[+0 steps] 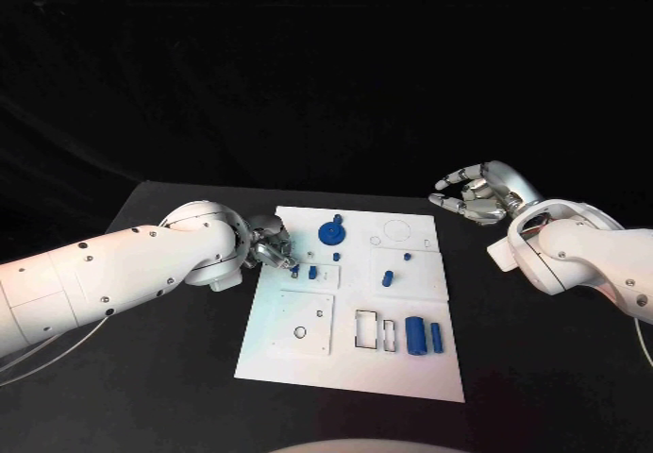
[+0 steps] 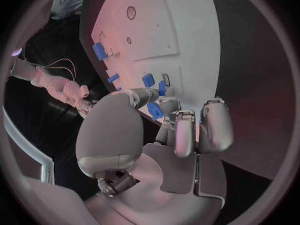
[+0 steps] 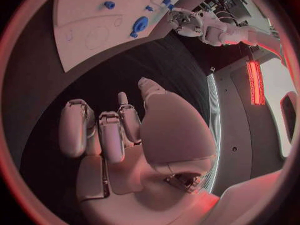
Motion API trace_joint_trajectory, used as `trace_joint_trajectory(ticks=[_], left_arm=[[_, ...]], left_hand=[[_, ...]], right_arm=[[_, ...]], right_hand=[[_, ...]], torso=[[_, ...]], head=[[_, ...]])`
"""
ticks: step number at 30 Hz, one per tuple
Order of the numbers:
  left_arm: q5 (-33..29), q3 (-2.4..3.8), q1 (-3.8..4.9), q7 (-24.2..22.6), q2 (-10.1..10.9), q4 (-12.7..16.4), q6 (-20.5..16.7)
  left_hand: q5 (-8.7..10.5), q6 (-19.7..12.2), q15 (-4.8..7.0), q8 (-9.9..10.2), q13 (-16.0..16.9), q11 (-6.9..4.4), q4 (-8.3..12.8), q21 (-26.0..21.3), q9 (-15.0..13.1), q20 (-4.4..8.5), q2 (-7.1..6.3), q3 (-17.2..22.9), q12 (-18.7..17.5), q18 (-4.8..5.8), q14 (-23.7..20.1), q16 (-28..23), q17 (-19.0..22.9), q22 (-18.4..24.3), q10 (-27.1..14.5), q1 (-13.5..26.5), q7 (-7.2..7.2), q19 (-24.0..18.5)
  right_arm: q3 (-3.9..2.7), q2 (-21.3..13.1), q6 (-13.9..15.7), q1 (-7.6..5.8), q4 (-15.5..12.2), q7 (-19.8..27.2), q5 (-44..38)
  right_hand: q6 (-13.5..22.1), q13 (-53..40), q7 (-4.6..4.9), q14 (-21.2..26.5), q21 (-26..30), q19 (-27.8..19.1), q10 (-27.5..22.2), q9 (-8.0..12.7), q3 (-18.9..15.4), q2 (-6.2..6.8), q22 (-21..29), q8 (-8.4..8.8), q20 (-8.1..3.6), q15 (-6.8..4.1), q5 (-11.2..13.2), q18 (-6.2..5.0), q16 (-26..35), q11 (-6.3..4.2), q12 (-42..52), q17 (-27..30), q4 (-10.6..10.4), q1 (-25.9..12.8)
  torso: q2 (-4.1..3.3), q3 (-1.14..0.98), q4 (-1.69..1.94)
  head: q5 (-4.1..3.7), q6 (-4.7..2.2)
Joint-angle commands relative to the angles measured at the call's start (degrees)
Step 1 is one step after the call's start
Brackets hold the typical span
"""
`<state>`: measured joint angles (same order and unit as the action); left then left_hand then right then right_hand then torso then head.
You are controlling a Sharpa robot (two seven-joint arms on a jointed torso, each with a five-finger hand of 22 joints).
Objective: Assemble the parts on the task board
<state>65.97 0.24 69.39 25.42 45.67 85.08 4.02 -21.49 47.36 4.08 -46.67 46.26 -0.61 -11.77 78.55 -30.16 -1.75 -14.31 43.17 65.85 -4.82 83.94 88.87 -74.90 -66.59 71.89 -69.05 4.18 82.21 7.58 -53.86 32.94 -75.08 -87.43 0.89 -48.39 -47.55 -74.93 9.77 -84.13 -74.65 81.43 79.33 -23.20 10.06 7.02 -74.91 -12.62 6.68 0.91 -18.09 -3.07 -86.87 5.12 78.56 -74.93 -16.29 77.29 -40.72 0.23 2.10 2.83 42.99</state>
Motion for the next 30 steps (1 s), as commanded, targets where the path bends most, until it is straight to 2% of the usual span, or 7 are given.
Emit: trace_joint_trajectory(ticks=[1,12,30], left_arm=[[0.72,0.02,-0.06,0.15,-0.24,-0.05,1.52],[0.74,0.01,-0.16,1.05,-0.57,-0.27,3.75],[1.16,-0.02,-0.38,2.01,-0.95,-0.95,4.13]], left_hand=[[-0.36,0.88,0.31,-0.14,0.19,-0.19,9.98,0.35,-0.99,-0.01,0.31,9.68,0.33,0.3,5.49,0.28,-12.87,-0.08,0.51,-0.39,-0.29,0.39],[-0.44,0.93,0.33,-0.14,0.18,-0.2,10.01,0.38,-0.99,0.0,0.27,9.69,0.32,0.31,5.48,0.26,-12.82,-0.14,0.53,-0.38,-0.31,0.41],[-0.53,0.98,0.34,-0.13,0.21,-0.21,10.04,0.39,-1.0,0.01,0.24,9.7,0.34,0.31,5.49,0.27,-12.85,-0.15,0.57,-0.37,-0.32,0.41]], right_arm=[[0.0,-0.02,-0.11,0.03,-0.1,0.51,-0.13],[0.0,-0.05,-0.12,0.04,-0.11,0.51,-0.12],[0.0,-0.12,-0.05,0.04,-0.21,0.64,-0.08]], right_hand=[[-0.25,-1.9,-0.08,-3.76,0.19,-0.39,-0.08,0.02,0.12,0.05,-5.33,-0.19,-0.1,-0.35,0.09,-0.75,0.24,-0.32,-0.19,-6.16,-0.24,-0.7],[-0.25,-1.9,-0.08,-3.76,0.19,-0.39,-0.08,0.02,0.12,0.05,-5.33,-0.19,-0.1,-0.35,0.09,-0.75,0.24,-0.32,-0.19,-6.16,-0.24,-0.7],[-0.25,-1.9,-0.08,-3.76,0.19,-0.39,-0.08,0.02,0.12,0.05,-5.33,-0.19,-0.1,-0.35,0.09,-0.75,0.24,-0.32,-0.19,-6.16,-0.24,-0.7]], torso=[[0.04,0.03,0.02],[0.06,0.08,0.08],[0.03,0.02,0.04]], head=[[0.02,0.02],[-0.08,0.09],[-0.12,-0.02]])
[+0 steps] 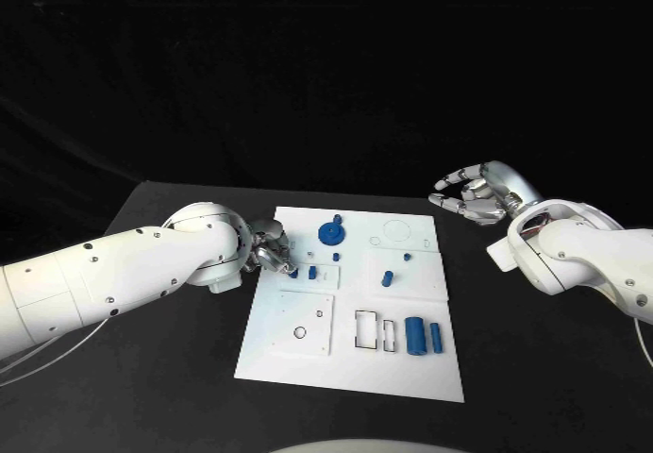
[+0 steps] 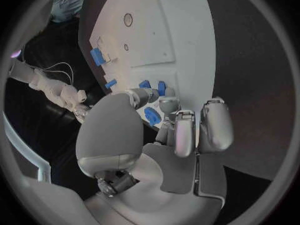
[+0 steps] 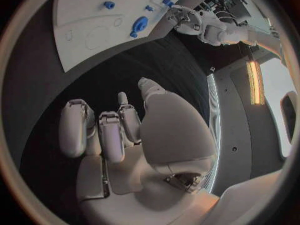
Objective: Assemble the parts on the task board
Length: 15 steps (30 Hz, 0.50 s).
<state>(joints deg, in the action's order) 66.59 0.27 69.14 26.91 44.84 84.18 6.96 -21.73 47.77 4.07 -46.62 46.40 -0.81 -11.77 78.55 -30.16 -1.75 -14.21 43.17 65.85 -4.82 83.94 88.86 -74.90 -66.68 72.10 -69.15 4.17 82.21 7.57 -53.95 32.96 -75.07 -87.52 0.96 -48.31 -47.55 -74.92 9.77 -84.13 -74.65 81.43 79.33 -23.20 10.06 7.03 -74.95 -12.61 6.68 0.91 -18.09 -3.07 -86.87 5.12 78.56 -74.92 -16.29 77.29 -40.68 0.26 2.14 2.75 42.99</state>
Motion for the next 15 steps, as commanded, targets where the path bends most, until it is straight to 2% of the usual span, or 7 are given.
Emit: trace_joint_trajectory(ticks=[1,15], left_arm=[[0.59,-0.05,-0.13,0.54,-0.13,-0.08,1.18],[-0.11,-0.08,-0.17,0.57,-0.84,-0.23,1.72]], left_hand=[[-0.29,0.58,0.35,-0.19,0.07,-0.01,10.04,0.39,-1.0,0.02,0.14,9.7,0.34,0.31,5.49,0.27,-12.85,-0.05,0.36,-0.27,-0.31,0.42],[-0.68,0.83,0.41,-0.22,0.97,-0.07,9.97,0.45,-1.08,0.06,0.03,9.64,0.87,0.34,5.5,0.29,-12.9,-0.16,0.94,-0.02,-0.38,0.45]], right_arm=[[0.0,-0.03,-0.07,0.03,-0.14,0.57,-0.16],[0.0,-0.05,0.0,0.03,-0.14,0.6,-0.15]], right_hand=[[-0.25,-1.92,-0.08,-3.76,0.19,-0.39,-0.08,0.02,0.12,0.05,-5.29,-0.19,-0.1,-0.35,0.09,-0.75,0.24,-0.32,-0.19,-6.17,-0.24,-0.7],[-0.25,-1.92,-0.08,-3.76,0.19,-0.39,-0.08,0.02,0.12,0.05,-5.29,-0.19,-0.1,-0.35,0.09,-0.75,0.24,-0.32,-0.19,-6.17,-0.24,-0.7]], torso=[[0.0,-0.02,0.0],[-0.03,-0.02,-0.04]], head=[[-0.03,-0.02],[-0.07,0.09]])
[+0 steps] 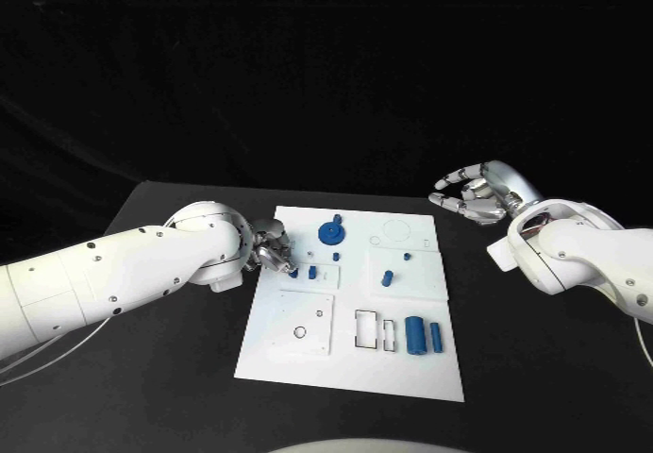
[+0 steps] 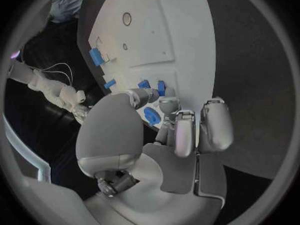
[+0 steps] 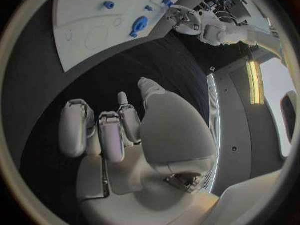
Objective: Assemble the parts on the task board
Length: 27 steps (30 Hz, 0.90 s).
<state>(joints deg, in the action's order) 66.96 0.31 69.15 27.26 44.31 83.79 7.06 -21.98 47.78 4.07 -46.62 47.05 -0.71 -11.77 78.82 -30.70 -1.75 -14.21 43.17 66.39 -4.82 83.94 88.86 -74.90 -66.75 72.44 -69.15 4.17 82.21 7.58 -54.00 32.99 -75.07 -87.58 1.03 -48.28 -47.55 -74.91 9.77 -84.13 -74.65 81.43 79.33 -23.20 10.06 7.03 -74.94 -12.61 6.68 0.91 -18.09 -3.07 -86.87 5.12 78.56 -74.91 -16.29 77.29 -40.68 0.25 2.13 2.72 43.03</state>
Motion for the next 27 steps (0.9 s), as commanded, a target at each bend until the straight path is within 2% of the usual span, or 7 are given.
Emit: trace_joint_trajectory(ticks=[1,2,7,27], left_arm=[[-0.82,-0.13,-0.19,0.2,-0.36,0.22,1.79],[-1.03,-0.13,-0.19,0.18,-0.4,0.25,1.92],[-1.79,-0.15,-0.19,0.11,-0.63,0.11,2.12],[-2.43,-0.22,-0.21,0.18,-1.51,-1.46,1.45]], left_hand=[[-1.2,1.02,0.46,-0.24,0.75,-0.25,9.82,0.26,-0.61,0.1,-0.07,9.53,0.58,0.36,5.53,0.34,-13.01,-0.24,0.96,0.32,-0.48,0.51],[-2.05,1.17,0.52,-0.21,0.89,-0.32,9.7,0.33,-0.7,0.15,-0.16,9.32,0.64,0.38,5.54,0.36,-13.07,-0.37,1.16,0.66,-0.57,0.55],[-2.83,1.61,0.66,-0.21,1.21,-0.53,9.35,0.49,-0.98,0.26,-0.25,8.22,0.8,0.44,5.65,0.52,-13.47,-0.7,1.76,1.47,-0.83,0.64],[-2.56,2.08,1.12,-0.5,1.2,-1.14,8.31,0.92,-2.07,0.65,0.25,5.1,0.62,0.61,5.84,0.81,-14.24,-1.63,2.9,2.74,-1.64,0.97]], right_arm=[[0.0,-0.01,0.04,0.03,-0.08,0.53,-0.19],[0.0,-0.02,0.11,0.03,-0.08,0.52,-0.19],[0.0,-0.05,0.42,0.03,-0.06,0.47,-0.19],[0.0,0.02,0.67,0.03,0.0,0.53,-0.05]], right_hand=[[-0.25,-1.93,-0.08,-3.76,0.19,-0.39,-0.08,0.02,0.12,0.05,-5.3,-0.19,-0.1,-0.35,0.09,-0.74,0.24,-0.32,-0.19,-6.18,-0.24,-0.7],[-0.25,-1.93,-0.08,-3.76,0.19,-0.39,-0.08,0.02,0.12,0.05,-5.3,-0.19,-0.1,-0.35,0.09,-0.74,0.24,-0.32,-0.19,-6.18,-0.24,-0.7],[-0.25,-1.97,-0.1,-3.78,0.11,-0.31,-0.03,0.03,0.26,-0.04,-5.38,-0.27,-0.11,-0.37,0.04,-0.72,0.22,-0.34,-0.14,-6.28,-0.16,-0.87],[-0.25,-1.94,-0.1,-3.77,0.13,-0.32,-0.06,0.03,0.29,-0.06,-5.37,-0.28,-0.11,-0.37,0.02,-0.72,0.24,-0.34,-0.17,-6.22,-0.15,-0.87]], torso=[[-0.03,0.0,-0.03],[-0.03,0.0,-0.02],[0.02,0.01,0.01],[-0.02,-0.03,-0.04]], head=[[-0.06,0.09],[-0.1,0.08],[-0.1,0.1],[-0.21,0.41]])
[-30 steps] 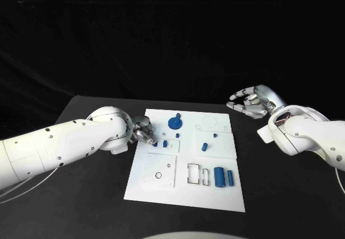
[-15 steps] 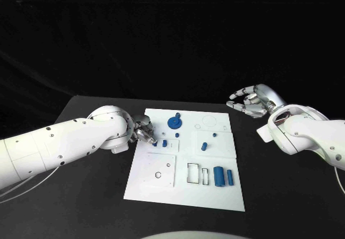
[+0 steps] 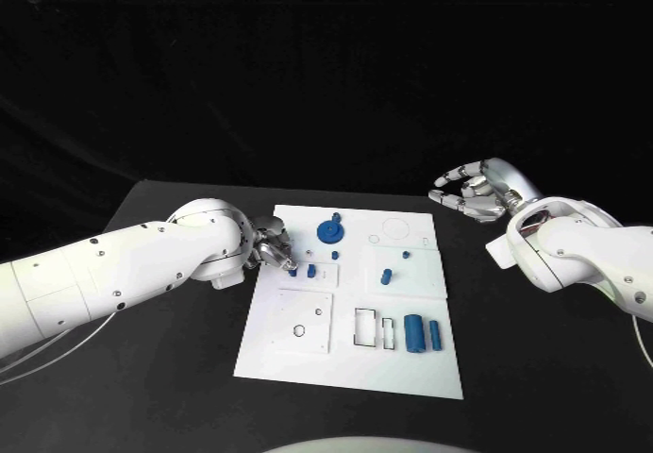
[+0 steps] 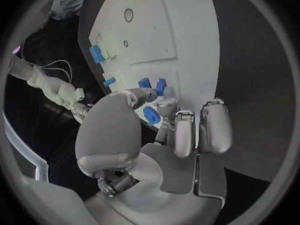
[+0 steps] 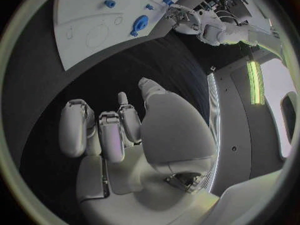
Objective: Assemble the parts on the task board
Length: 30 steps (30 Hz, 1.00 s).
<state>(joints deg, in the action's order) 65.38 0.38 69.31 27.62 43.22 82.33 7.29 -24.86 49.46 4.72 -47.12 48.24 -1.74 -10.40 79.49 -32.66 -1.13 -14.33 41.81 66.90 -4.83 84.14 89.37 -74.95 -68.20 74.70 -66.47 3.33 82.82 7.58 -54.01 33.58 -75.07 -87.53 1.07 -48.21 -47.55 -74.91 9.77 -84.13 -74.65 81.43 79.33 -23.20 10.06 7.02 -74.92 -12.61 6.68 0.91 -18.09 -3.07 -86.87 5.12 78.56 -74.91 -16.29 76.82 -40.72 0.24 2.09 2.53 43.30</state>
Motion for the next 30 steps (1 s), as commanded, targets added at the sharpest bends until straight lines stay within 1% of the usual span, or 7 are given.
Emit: trace_joint_trajectory(ticks=[1,7,10,13,15,24,30], left_arm=[[-0.85,-0.29,-0.37,-0.16,-0.41,-0.01,1.27],[-0.5,-0.31,-0.37,-0.08,-0.41,-0.15,1.96],[0.08,-0.31,-0.37,-0.05,-0.43,-0.21,2.17],[0.89,-0.31,-0.37,-0.04,-0.45,-0.22,2.28],[1.71,-0.32,-0.37,-0.01,-0.47,-0.19,2.29],[4.33,-0.32,-0.37,0.05,-0.53,-0.04,1.51],[5.26,-0.33,-0.38,0.12,-0.54,0.01,0.97]], left_hand=[[0.34,0.52,0.56,-0.07,1.09,-0.23,6.82,0.3,-0.3,0.11,0.24,5.91,0.7,0.64,5.66,0.34,-14.28,-0.27,1.11,0.22,-0.97,0.39],[0.33,0.48,0.72,-0.04,1.33,-0.41,6.84,0.38,-0.57,0.24,-0.16,5.01,0.78,0.68,5.68,0.38,-14.38,-0.47,1.29,0.31,-1.2,0.47],[0.23,0.37,0.87,0.03,1.41,-0.56,7.55,0.37,-0.83,0.39,-0.48,4.57,0.74,0.67,5.69,0.39,-14.4,-0.46,1.34,-0.42,-1.29,0.47],[0.13,0.49,0.91,0.06,2.49,-0.57,8.2,0.41,-1.05,0.47,-0.63,4.46,1.26,0.7,5.74,0.46,-14.59,-0.56,1.7,-1.14,-1.21,0.5],[0.08,0.61,0.9,0.1,2.82,-0.54,8.45,0.42,-1.12,0.49,-0.61,4.5,1.42,0.71,5.76,0.5,-14.7,-0.6,1.81,-1.46,-1.15,0.51],[-0.08,1.15,0.87,0.21,3.57,-0.5,9.02,0.62,-1.25,0.49,-0.37,4.88,1.8,0.8,5.86,0.63,-15.05,-1.01,2.14,-2.27,-1.05,0.66],[-0.21,1.37,0.86,0.25,3.82,-0.49,9.16,0.59,-1.27,0.48,-0.37,5.01,1.94,0.79,5.86,0.63,-15.05,-0.95,2.28,-2.42,-1.05,0.64]], right_arm=[[0.0,0.03,0.09,0.03,-0.04,0.5,-0.11],[0.0,0.04,0.11,0.04,-0.01,0.52,-0.09],[0.0,0.05,0.13,0.05,-0.02,0.53,-0.08],[0.0,0.03,0.14,0.05,-0.03,0.54,-0.07],[0.0,0.02,0.16,0.05,-0.04,0.55,-0.07],[0.0,0.03,0.23,0.06,-0.06,0.61,-0.04],[0.0,0.06,0.25,0.06,-0.04,0.64,-0.02]], right_hand=[[-0.25,-1.94,-0.1,-3.77,0.13,-0.32,-0.06,0.03,0.29,-0.05,-5.39,-0.28,-0.11,-0.37,0.02,-0.72,0.24,-0.34,-0.17,-6.23,-0.15,-0.4],[-0.25,-1.94,-0.1,-3.77,0.13,-0.32,-0.06,0.03,0.29,-0.05,-5.39,-0.28,-0.11,-0.37,0.02,-0.72,0.24,-0.34,-0.17,-6.23,-0.15,-0.4],[-0.23,-1.92,-0.11,-3.76,0.2,-0.34,-0.07,0.04,0.39,-0.13,-5.36,-0.31,-0.12,-0.38,-0.09,-0.74,0.26,-0.35,-0.19,-6.17,-0.13,-0.44],[-0.23,-1.92,-0.11,-3.76,0.2,-0.34,-0.07,0.04,0.39,-0.13,-5.36,-0.31,-0.12,-0.38,-0.09,-0.74,0.26,-0.35,-0.19,-6.17,-0.13,-0.44],[-0.23,-1.92,-0.11,-3.76,0.2,-0.34,-0.07,0.04,0.39,-0.13,-5.36,-0.31,-0.12,-0.38,-0.09,-0.74,0.26,-0.35,-0.19,-6.17,-0.13,-0.44],[-0.23,-1.92,-0.11,-3.76,0.2,-0.34,-0.07,0.04,0.39,-0.13,-5.36,-0.31,-0.12,-0.38,-0.09,-0.74,0.26,-0.35,-0.19,-6.17,-0.13,-0.44],[-0.23,-1.92,-0.11,-3.76,0.2,-0.34,-0.07,0.04,0.39,-0.13,-5.36,-0.31,-0.12,-0.38,-0.09,-0.74,0.26,-0.35,-0.19,-6.17,-0.13,-0.44]], torso=[[0.0,-0.02,-0.01],[0.05,-0.04,0.04],[0.05,-0.02,0.02],[0.04,-0.02,0.0],[0.04,0.02,-0.01],[0.02,0.01,0.08],[0.05,0.02,0.06]], head=[[-0.02,0.14],[-0.04,0.23],[-0.04,0.19],[-0.03,0.23],[-0.02,0.2],[-0.01,0.18],[0.0,0.24]])
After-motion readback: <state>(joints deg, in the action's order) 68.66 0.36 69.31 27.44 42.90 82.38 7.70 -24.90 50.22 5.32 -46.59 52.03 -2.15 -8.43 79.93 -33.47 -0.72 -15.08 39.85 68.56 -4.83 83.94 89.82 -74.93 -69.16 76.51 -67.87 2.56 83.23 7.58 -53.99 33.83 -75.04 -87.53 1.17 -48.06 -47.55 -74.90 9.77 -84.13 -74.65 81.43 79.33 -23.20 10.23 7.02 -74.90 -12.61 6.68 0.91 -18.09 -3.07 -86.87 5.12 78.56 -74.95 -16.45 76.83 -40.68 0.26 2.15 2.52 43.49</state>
